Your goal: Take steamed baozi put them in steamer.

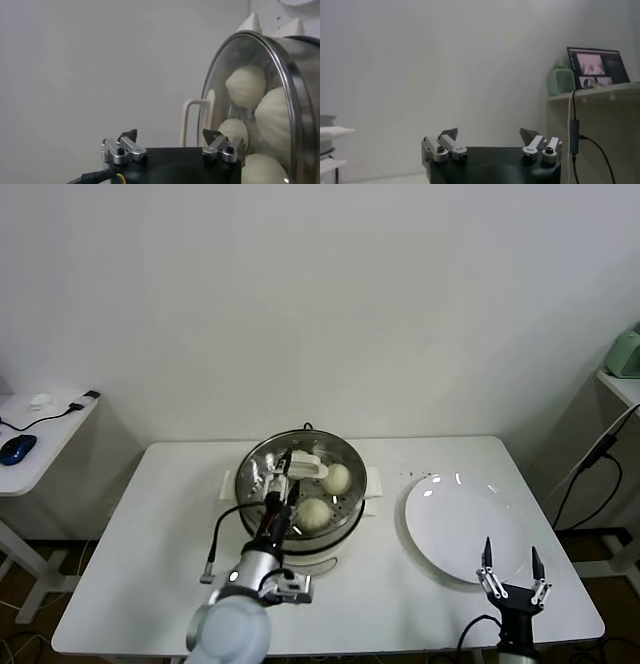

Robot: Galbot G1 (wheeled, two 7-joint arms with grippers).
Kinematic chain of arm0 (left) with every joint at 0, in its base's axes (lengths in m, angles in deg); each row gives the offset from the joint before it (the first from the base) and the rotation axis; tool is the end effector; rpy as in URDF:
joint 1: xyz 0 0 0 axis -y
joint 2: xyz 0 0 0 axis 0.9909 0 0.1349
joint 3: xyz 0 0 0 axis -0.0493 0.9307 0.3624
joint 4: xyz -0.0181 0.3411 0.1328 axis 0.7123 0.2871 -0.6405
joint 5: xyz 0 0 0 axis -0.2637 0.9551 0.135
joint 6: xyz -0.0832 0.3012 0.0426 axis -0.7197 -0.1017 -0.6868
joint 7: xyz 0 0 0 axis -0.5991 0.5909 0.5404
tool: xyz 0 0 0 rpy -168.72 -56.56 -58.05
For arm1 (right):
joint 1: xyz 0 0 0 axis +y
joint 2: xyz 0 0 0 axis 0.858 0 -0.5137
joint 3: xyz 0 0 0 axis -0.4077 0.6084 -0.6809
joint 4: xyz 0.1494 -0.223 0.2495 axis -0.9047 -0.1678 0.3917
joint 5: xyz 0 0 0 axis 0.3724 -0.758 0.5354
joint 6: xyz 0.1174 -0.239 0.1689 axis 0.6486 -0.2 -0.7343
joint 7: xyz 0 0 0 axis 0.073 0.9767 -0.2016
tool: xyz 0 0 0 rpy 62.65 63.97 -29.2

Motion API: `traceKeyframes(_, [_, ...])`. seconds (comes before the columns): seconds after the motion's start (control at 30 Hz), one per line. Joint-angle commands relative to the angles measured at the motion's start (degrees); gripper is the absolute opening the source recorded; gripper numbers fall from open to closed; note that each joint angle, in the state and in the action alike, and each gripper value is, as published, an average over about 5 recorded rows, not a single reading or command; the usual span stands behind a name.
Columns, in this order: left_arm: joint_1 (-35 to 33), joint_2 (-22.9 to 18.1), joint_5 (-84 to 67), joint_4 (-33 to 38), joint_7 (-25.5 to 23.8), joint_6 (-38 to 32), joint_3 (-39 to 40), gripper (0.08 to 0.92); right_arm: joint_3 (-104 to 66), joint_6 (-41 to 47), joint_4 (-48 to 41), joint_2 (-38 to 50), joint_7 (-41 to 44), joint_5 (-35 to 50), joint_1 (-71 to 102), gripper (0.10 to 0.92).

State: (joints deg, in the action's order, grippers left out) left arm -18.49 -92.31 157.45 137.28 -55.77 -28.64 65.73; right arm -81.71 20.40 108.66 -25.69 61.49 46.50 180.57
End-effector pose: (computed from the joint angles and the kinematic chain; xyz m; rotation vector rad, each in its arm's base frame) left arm 0.1947 -0.0502 -0.2835 0.2250 2.2946 1.9736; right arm 0.0997 -0.0886 -0.4355 0.3470 2.9383 0.0286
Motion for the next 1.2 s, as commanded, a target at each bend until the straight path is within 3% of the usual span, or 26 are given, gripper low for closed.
traceKeyframes(0.03, [-14.21,1.08,-33.61,8.23,14.76,-5.4,-18.92,0.821,3.06,12.66,0.63,2.61,-2.67,3.0,-2.0,0.823])
traceKeyframes(0.2, [-17.25,-3.32,-69.29,5.15,23.19,-12.49,-35.1,0.823,4.61,13.6,1.13,3.39,-2.2,4.21,-3.05,0.823])
traceKeyframes(0.4, [-19.45,-4.33,-96.4,-0.37,22.24,-18.27,-44.76,0.823,5.18,13.44,1.41,4.09,-1.05,4.57,-3.4,0.823])
traceKeyframes(0.8, [-21.28,-3.77,-95.66,-8.26,16.92,-22.38,-44.74,0.823,5.76,12.36,1.88,4.72,-0.9,4.44,-2.79,0.823])
traceKeyframes(1.2, [-23.05,-3.66,-93.18,-9.6,12.52,-25.06,-41.08,0.823,5.95,12.45,2.16,4.59,-0.81,3.23,-2.08,0.823])
